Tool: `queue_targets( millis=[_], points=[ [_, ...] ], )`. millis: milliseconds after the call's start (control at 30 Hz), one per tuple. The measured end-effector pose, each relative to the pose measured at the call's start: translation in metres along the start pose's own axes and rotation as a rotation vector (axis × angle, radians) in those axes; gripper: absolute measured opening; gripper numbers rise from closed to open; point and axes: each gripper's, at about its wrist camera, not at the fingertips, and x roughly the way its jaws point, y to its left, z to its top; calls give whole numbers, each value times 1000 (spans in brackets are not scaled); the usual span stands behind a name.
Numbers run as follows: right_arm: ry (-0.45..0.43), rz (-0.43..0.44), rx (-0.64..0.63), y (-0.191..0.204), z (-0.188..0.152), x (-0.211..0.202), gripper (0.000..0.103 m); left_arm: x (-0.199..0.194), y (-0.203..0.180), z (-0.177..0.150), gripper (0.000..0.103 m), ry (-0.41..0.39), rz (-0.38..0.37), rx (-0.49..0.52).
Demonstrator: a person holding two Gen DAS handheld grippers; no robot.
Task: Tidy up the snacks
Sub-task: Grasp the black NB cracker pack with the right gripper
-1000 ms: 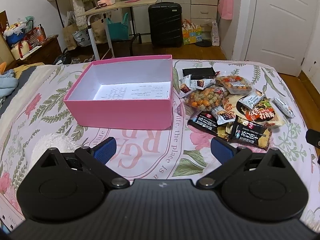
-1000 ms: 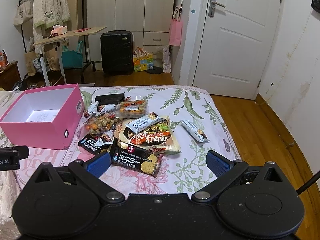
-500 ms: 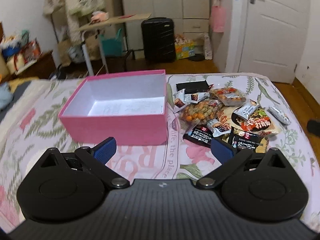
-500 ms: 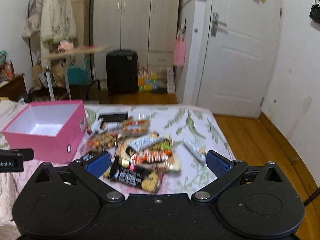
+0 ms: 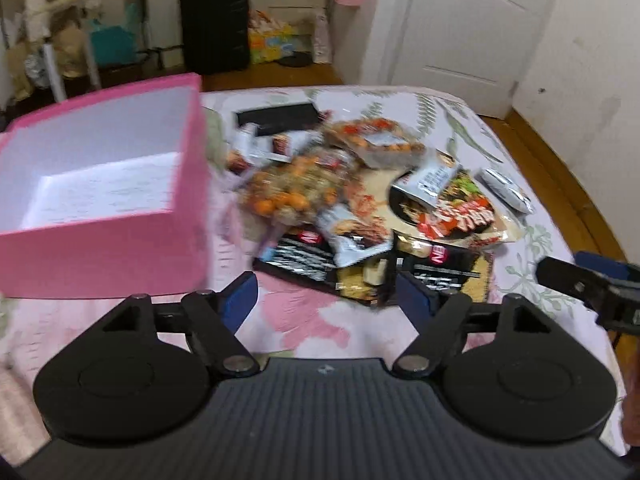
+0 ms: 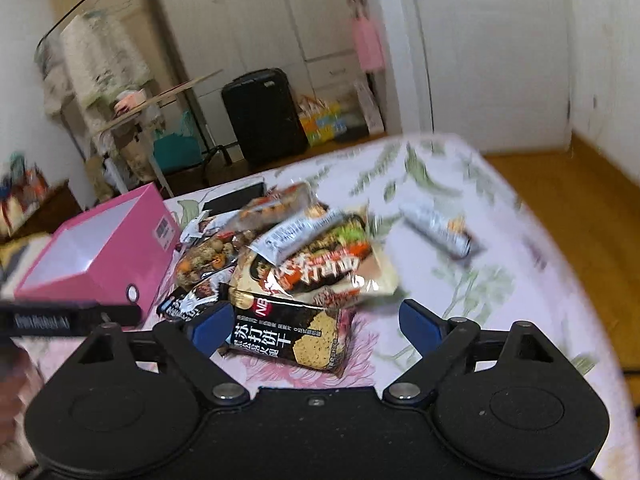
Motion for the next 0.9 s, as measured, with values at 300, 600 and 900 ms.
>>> queue_targets(
  millis=[300, 600, 900],
  points=[
    [122, 78, 195, -29, -9, 55, 86, 49, -40, -14, 61, -38, -84, 146],
    [194, 80, 286, -41, -17, 83, 62, 76, -39, -15, 56, 41, -210, 67],
    [229, 93, 261, -34, -17, 79, 46, 68, -39, -22, 46, 72, -212, 56]
  ],
)
